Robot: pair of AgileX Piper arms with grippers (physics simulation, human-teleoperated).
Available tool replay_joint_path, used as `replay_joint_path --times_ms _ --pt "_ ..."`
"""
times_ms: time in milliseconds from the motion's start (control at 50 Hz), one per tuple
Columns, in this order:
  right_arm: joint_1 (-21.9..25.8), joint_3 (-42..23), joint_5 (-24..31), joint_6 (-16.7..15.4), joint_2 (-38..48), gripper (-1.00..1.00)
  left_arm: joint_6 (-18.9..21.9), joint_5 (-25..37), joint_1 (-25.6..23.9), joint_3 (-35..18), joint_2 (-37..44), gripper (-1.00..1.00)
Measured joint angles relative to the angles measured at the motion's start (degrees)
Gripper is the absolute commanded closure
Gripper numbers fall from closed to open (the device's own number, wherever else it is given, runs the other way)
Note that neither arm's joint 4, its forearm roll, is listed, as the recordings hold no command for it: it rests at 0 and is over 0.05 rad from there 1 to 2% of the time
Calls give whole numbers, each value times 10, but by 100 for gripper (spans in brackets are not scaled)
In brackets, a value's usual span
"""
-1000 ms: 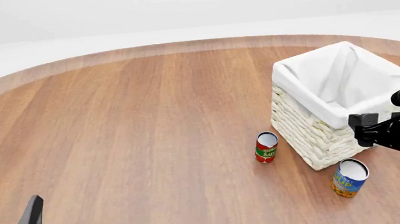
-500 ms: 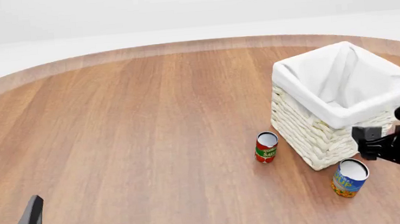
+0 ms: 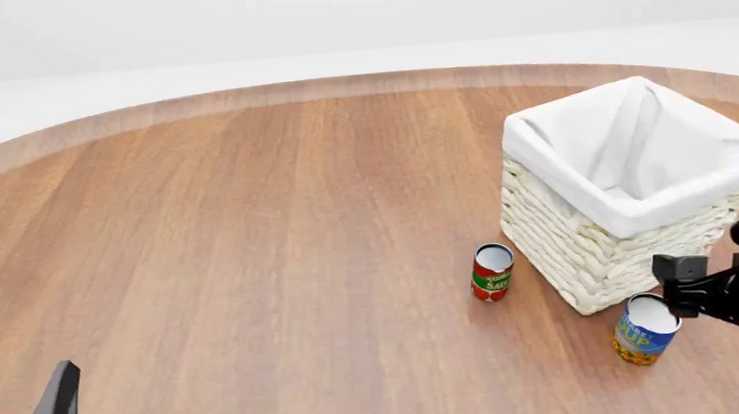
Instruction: Pick up the alphabet soup and the cream cheese box, and put them in the basket.
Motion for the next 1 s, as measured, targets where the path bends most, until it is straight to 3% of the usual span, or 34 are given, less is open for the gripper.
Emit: replay_joint_path --times_ms 640,1000 --pt "-5 27 -11 16 -10 -100 0 0 0 0 0 -100" --pt "-9 42 -31 6 -4 -100 0 0 0 0 0 -100"
